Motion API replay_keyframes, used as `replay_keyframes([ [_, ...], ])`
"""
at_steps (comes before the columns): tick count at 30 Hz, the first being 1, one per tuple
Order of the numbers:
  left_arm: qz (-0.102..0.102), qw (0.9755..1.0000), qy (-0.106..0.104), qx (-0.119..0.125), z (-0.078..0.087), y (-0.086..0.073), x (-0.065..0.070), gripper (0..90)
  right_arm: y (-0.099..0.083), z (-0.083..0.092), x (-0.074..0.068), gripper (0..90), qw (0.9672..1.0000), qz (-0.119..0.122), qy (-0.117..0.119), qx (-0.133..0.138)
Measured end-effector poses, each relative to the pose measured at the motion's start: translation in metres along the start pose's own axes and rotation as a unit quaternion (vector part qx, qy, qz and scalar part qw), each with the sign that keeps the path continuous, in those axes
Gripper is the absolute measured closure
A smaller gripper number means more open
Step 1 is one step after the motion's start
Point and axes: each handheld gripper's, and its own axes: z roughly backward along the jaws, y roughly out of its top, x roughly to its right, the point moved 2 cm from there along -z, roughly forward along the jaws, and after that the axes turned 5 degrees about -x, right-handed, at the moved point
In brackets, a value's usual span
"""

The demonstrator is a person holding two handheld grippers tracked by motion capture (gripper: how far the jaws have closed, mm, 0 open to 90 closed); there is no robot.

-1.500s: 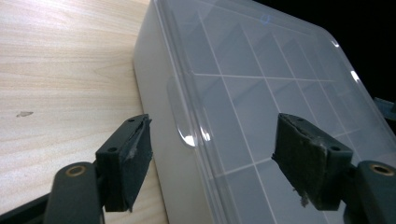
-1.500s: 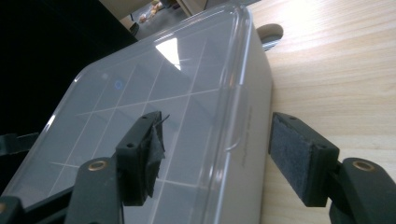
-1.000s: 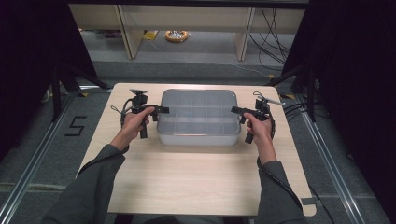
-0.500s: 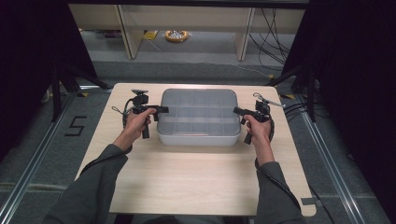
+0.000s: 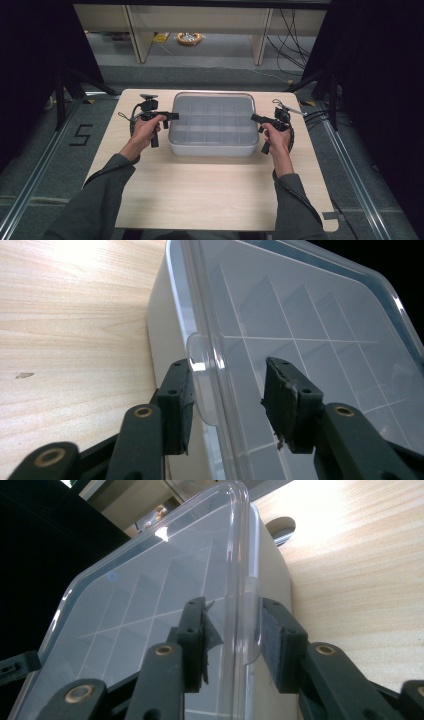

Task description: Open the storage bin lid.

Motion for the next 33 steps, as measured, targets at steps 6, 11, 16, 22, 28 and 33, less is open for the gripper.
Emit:
replay_keyframes([
  [6,0.013,0.9995,-0.019,0.021,0.012,0.002,0.002,60.7,0.000,0.008,0.003,71.9,0.9998,-0.006,0.010,0.015],
  [11,0.004,0.9995,-0.015,0.028,0.020,0.006,0.010,61.1,0.006,0.020,-0.011,72.7,0.9993,-0.014,0.026,0.022],
  [16,0.012,0.9988,-0.026,0.039,0.031,0.008,0.012,62.3,0.007,0.032,-0.019,73.5,0.9991,-0.002,0.035,0.022],
  [22,0.004,0.9985,-0.028,0.047,0.046,0.008,0.018,62.6,0.009,0.039,-0.025,73.5,0.9987,0.011,0.038,0.032],
  [28,-0.003,0.9985,-0.024,0.049,0.054,0.003,0.021,62.6,0.005,0.045,-0.031,73.4,0.9983,0.010,0.047,0.033],
  [33,-0.008,0.9987,-0.025,0.044,0.057,-0.005,0.020,62.1,-0.002,0.050,-0.032,73.9,0.9977,0.013,0.051,0.043],
])
